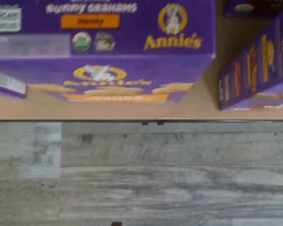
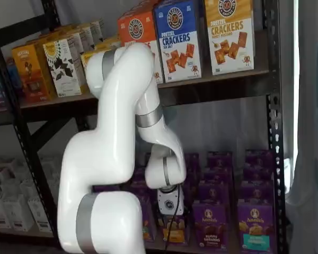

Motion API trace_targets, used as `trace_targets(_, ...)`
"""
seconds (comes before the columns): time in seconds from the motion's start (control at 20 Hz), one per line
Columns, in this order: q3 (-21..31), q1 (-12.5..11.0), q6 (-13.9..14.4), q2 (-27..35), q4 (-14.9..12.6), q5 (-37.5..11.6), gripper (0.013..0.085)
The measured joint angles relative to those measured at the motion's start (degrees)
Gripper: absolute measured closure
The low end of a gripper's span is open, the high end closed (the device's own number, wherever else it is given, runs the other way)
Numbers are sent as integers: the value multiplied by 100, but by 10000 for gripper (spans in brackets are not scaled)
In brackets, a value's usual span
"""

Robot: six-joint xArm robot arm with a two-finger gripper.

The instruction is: Pick up the purple box with a brown patch in the center, on the bottom shelf, the fifth box from the left

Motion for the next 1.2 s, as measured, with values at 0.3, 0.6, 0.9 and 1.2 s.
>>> trace_targets(0.3, -489, -241, -163, 291, -78, 167, 130)
trace_targets(0.6, -956, -504, -629, 557, 127, 257, 130)
trace_targets(0.9, -1168, -645, -1380, 677, 741, 320, 130)
trace_targets(1.2, -966, -704, -1660, 532, 965, 190, 130)
